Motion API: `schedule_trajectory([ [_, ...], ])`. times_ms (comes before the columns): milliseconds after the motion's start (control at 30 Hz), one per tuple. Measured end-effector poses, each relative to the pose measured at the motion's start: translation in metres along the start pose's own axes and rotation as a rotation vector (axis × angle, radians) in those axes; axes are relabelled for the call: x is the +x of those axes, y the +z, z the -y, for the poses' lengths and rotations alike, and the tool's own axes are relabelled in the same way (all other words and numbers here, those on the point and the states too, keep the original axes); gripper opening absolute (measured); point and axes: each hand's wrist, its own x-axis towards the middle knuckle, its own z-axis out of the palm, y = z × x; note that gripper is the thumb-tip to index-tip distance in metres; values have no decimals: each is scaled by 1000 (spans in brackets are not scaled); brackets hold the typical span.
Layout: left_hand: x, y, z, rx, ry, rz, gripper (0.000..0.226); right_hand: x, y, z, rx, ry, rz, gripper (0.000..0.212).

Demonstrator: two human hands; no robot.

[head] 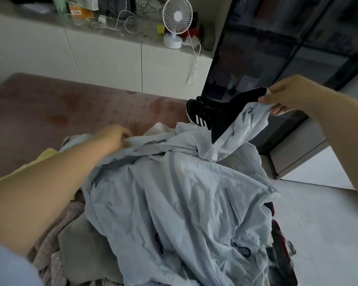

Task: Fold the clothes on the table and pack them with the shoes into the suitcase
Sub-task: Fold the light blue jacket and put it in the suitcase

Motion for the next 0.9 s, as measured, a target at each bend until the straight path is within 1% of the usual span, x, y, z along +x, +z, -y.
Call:
schedule_trajectory([
  [33,0,-9,10,-47,-4,-66,29,8,0,4,59,52,34,7],
  [67,0,-21,20,-102,-11,-145,23,17,0,7,133,81,18,8],
  [100,1,-34,33,-158,-29,-230,18,26,1,12,209,93,-42,6],
  [133,1,-48,46,-183,-55,-321,16,35,3,17,282,70,-129,9],
  [200,-1,-71,75,-144,-147,-457,18,55,6,29,417,-26,-336,21],
  [233,-3,-79,88,-95,-189,-502,19,62,10,38,500,-71,-431,23],
  [267,-6,-83,102,-41,-220,-524,19,72,15,45,543,-119,-491,22],
  [300,-8,-83,114,13,-240,-504,20,77,22,53,540,-171,-478,11],
  [333,-11,-79,123,64,-265,-446,21,83,31,60,496,-217,-414,14],
  [367,-14,-72,129,96,-316,-369,25,88,42,64,420,-234,-316,45],
  [400,-18,-64,131,125,-388,-304,33,88,54,66,324,-258,-216,69],
  [433,-21,-55,132,180,-442,-256,41,83,65,67,199,-286,-145,78],
  [467,-24,-45,128,245,-442,-243,49,78,74,64,54,-333,-101,75],
  [500,-24,-35,121,290,-383,-255,54,70,81,59,-104,-385,-67,66],
  [533,-25,-26,111,301,-283,-267,58,63,87,50,-232,-429,-22,52],
  [567,-24,-16,100,288,-166,-270,59,52,93,40,-337,-434,49,40],
  [600,-24,-7,88,270,-60,-253,59,43,97,27,-417,-409,126,31],
  [633,-23,1,76,261,14,-223,57,35,99,11,-475,-356,197,27],
  [667,-22,8,63,259,53,-180,55,27,102,-7,-525,-288,242,30],
  [700,-18,16,57,261,77,-132,54,22,104,-25,-560,-217,243,38],
  [767,-11,28,44,269,85,-59,54,10,108,-60,-599,-62,136,66],
  [800,-6,33,38,261,83,-57,55,6,110,-75,-593,6,84,77],
  [833,-1,36,35,238,72,-76,56,4,113,-87,-547,65,62,82],
  [867,5,38,33,220,57,-101,57,3,116,-95,-472,131,47,82],
  [900,13,41,32,213,31,-117,59,2,117,-102,-390,187,33,78],
])
